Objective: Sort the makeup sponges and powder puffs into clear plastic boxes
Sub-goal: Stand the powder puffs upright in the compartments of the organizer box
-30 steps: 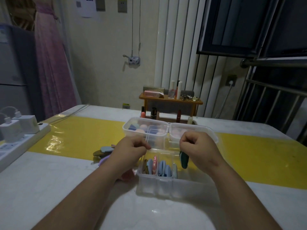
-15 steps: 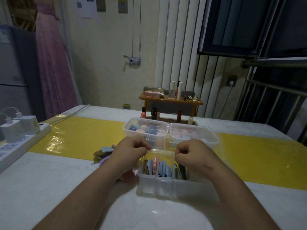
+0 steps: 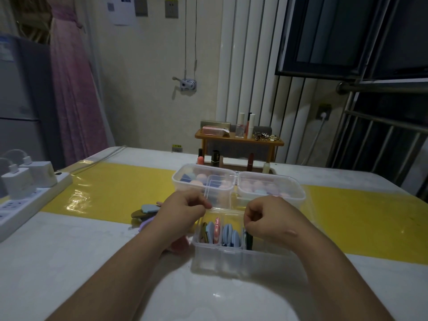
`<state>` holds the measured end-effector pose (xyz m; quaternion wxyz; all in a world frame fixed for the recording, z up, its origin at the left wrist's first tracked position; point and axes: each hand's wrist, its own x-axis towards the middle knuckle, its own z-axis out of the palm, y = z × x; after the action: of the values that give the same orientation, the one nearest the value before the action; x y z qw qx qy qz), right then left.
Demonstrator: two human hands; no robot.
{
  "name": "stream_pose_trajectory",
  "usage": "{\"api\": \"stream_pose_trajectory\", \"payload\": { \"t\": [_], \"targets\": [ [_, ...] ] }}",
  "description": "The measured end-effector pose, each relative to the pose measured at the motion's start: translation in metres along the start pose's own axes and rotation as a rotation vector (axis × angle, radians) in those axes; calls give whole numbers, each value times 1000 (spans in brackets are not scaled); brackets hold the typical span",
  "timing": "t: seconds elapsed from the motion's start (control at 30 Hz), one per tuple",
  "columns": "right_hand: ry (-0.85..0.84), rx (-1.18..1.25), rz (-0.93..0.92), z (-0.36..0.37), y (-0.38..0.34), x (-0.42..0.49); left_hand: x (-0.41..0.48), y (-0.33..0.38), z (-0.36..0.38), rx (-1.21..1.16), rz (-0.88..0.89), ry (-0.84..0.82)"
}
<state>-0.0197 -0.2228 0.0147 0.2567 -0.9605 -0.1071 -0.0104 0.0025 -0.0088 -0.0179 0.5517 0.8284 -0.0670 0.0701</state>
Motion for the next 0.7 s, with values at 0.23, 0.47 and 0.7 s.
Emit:
{"api": "stream_pose_trajectory", "payload": {
  "t": [0.23, 0.47, 0.7],
  "targets": [
    [8, -24, 16, 0, 1, 1, 0, 1, 0, 13, 7, 2],
    [78, -62, 32, -1, 2, 2, -1, 1, 0, 15, 20, 6],
    [117, -62, 42, -2, 3, 3, 1, -4, -4, 28, 59, 50]
  ]
}}
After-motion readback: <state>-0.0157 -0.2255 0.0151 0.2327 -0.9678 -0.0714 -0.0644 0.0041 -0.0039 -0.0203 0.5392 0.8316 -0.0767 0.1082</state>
